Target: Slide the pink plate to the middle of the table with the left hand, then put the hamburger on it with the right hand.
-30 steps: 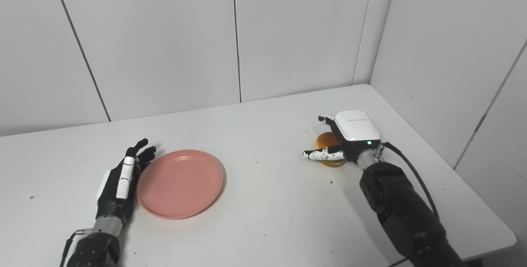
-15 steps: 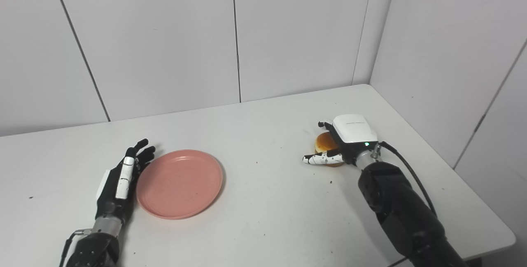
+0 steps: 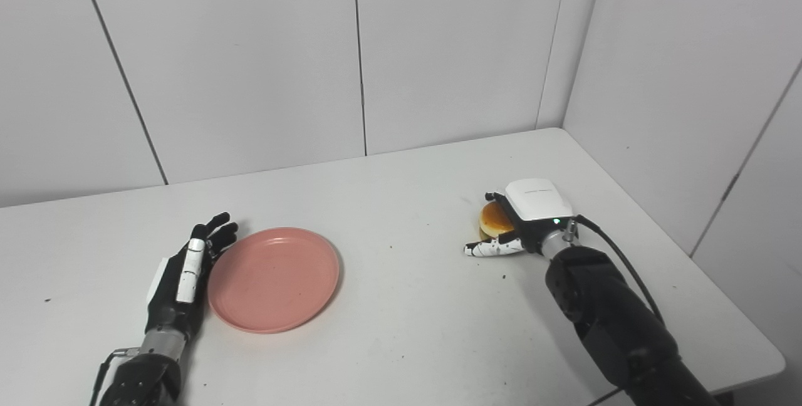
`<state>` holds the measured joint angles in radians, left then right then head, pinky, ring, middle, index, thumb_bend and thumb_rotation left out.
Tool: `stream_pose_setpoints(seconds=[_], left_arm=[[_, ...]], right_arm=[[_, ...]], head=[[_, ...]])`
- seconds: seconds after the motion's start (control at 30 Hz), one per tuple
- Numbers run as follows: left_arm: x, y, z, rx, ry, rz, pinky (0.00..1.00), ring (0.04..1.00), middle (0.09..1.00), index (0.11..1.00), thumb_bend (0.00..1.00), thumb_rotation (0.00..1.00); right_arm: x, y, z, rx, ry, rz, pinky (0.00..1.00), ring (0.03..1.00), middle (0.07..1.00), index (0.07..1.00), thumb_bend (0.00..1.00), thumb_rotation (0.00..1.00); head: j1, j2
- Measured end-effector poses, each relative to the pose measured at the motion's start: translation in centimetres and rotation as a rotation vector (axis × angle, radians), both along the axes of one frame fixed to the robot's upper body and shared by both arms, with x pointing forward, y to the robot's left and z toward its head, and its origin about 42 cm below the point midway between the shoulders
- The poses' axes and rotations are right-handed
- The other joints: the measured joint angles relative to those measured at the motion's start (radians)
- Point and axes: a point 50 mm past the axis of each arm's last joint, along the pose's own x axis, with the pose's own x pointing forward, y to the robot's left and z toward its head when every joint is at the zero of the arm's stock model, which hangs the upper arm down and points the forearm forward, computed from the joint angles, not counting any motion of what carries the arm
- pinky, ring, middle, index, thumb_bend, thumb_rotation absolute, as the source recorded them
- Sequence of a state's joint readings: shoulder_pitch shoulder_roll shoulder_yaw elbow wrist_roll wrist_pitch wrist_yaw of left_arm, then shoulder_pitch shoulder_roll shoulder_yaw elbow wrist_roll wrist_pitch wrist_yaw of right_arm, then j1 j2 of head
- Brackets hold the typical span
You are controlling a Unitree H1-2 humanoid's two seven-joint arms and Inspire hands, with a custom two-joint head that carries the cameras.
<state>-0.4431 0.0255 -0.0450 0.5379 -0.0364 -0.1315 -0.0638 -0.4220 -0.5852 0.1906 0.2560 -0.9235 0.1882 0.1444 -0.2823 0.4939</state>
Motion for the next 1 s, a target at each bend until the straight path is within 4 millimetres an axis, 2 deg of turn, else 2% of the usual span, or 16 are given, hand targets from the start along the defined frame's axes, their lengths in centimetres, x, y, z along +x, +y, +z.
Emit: stream_pose_setpoints(seconds=[0.17, 0.27, 0.4, 0.6, 0.67, 0.73, 0.77, 0.8, 0.83, 0.87, 1.0], left_arm=[[0.0, -0.02, 0.01, 0.0, 0.0, -0.002, 0.84, 0.852, 0.824, 0.793, 0.7, 0.97], [0.0, 0.02, 0.01, 0.003, -0.001, -0.004, 0.85, 0.856, 0.827, 0.797, 0.71, 0.97], [0.01, 0.05, 0.01, 0.005, -0.001, -0.008, 0.84, 0.854, 0.825, 0.785, 0.7, 0.97], [0.02, 0.07, 0.03, 0.006, 0.0, -0.013, 0.84, 0.852, 0.82, 0.775, 0.7, 0.96], [0.02, 0.06, 0.05, 0.006, 0.0, -0.018, 0.84, 0.852, 0.82, 0.776, 0.7, 0.96], [0.02, 0.07, 0.04, 0.007, 0.0, -0.018, 0.84, 0.853, 0.822, 0.78, 0.71, 0.96], [0.02, 0.07, 0.04, 0.007, 0.001, -0.018, 0.85, 0.856, 0.823, 0.78, 0.7, 0.96], [0.02, 0.09, 0.04, 0.007, 0.001, -0.019, 0.85, 0.857, 0.823, 0.779, 0.7, 0.96], [0.03, 0.12, 0.04, 0.008, 0.001, -0.02, 0.84, 0.855, 0.82, 0.773, 0.7, 0.96], [0.03, 0.13, 0.04, 0.009, 0.001, -0.022, 0.84, 0.854, 0.82, 0.771, 0.7, 0.97], [0.03, 0.2, 0.09, 0.011, -0.001, -0.026, 0.85, 0.857, 0.82, 0.773, 0.7, 0.96]], right_arm=[[0.0, -0.07, -0.05, 0.001, 0.003, -0.007, 0.68, 0.76, 0.786, 0.797, 0.96, 0.74], [0.0, -0.11, -0.24, -0.001, 0.01, -0.009, 0.67, 0.754, 0.78, 0.796, 0.92, 0.7], [0.01, -0.16, -0.32, 0.0, 0.012, -0.012, 0.64, 0.722, 0.755, 0.786, 0.78, 0.51], [0.28, -0.02, 0.09, 0.018, -0.024, -0.009, 0.59, 0.681, 0.732, 0.754, 0.68, 0.39], [0.36, 0.0, 0.18, 0.019, -0.029, -0.009, 0.58, 0.676, 0.732, 0.753, 0.68, 0.39], [0.42, -0.01, 0.18, 0.021, -0.032, -0.01, 0.55, 0.635, 0.721, 0.749, 0.66, 0.36], [0.43, -0.07, 0.14, 0.025, -0.034, -0.012, 0.49, 0.582, 0.689, 0.74, 0.65, 0.32], [0.47, -0.15, 0.05, 0.033, -0.035, -0.015, 0.46, 0.565, 0.677, 0.737, 0.64, 0.31], [0.54, -0.19, 0.0, 0.047, -0.046, -0.017, 0.41, 0.507, 0.621, 0.708, 0.64, 0.21], [0.61, -0.2, -0.06, 0.061, -0.064, -0.02, 0.38, 0.472, 0.587, 0.689, 0.63, 0.15], [0.79, -0.4, -0.44, 0.111, -0.119, -0.025, 0.34, 0.425, 0.54, 0.663, 0.62, 0.11]], head=[[-0.002, 0.002], [-0.002, 0.002], [0.0, 0.002], [0.0, 0.003], [0.0, 0.003], [0.0, 0.003], [0.0, 0.003], [0.0, 0.003], [0.0, 0.003], [0.0, 0.003], [0.0, 0.006]])
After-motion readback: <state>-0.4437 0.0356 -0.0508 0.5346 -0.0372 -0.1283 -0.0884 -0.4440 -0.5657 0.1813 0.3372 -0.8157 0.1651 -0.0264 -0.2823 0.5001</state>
